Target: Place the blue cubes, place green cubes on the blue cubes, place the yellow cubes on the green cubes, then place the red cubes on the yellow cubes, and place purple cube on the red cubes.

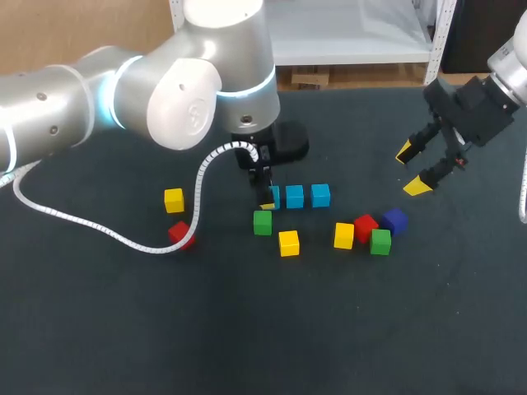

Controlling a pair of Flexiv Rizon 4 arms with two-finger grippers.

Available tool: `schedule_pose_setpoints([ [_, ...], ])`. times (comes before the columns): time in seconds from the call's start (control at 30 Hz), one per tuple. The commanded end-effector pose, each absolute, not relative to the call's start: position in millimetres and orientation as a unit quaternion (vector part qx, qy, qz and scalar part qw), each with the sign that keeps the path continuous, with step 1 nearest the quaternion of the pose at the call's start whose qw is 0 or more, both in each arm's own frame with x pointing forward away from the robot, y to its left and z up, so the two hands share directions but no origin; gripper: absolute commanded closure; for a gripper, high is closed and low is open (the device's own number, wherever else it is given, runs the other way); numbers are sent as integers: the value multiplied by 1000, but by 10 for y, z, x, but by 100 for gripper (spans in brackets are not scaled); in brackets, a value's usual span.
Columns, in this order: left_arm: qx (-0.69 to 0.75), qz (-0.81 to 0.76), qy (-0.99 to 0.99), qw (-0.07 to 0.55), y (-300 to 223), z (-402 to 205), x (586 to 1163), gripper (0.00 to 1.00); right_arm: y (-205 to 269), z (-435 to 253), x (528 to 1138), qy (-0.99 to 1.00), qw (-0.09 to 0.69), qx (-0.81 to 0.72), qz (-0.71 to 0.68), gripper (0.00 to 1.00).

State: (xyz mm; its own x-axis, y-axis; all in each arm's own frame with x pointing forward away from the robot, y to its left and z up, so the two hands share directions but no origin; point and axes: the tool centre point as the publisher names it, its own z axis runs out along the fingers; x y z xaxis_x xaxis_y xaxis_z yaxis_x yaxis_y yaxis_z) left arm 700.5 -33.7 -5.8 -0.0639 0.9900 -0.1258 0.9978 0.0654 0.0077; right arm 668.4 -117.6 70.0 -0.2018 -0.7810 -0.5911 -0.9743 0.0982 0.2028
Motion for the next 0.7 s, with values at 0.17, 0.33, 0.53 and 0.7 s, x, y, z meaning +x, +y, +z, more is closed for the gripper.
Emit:
schedule_pose_setpoints([
  [0.17,679,-43,732,42,-324,-54,7026,0,-1175,697,6687,721,171,-608,284,0],
  [0.33,674,-45,736,44,-273,33,7006,0,-1175,697,6687,721,171,-608,284,0],
  [0.53,669,-48,740,54,-136,176,6988,0,-1175,697,6687,721,171,-608,284,0],
  [0.7,661,-49,746,69,65,290,6992,0,-1175,697,6687,721,171,-608,284,0],
])
